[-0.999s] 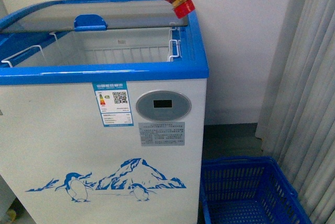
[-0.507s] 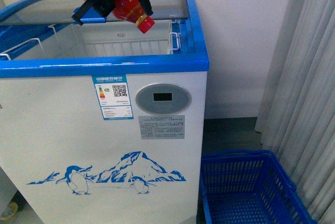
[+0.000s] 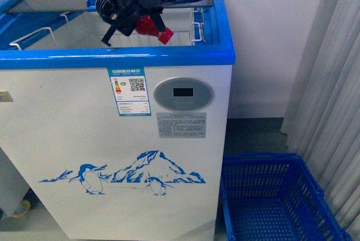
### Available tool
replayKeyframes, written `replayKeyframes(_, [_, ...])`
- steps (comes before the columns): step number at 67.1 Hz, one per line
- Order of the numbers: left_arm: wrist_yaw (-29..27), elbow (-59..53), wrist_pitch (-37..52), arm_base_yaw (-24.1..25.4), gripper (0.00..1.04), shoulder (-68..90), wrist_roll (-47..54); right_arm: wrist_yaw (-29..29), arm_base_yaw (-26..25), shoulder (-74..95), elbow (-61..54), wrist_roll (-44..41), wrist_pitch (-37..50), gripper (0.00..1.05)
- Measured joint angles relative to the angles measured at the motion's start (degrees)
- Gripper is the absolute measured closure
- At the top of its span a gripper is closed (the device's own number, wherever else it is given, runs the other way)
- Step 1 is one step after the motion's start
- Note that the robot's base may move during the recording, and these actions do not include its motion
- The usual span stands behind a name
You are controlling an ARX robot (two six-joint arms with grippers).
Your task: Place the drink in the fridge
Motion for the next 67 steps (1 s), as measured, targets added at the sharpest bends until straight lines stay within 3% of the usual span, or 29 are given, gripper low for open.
replayKeyframes(67, [0.02,0.00,0.00,0.00,0.08,0.00,-0.02,0.20,-0.11,0.83,1.18,-1.16,0.46,0.65])
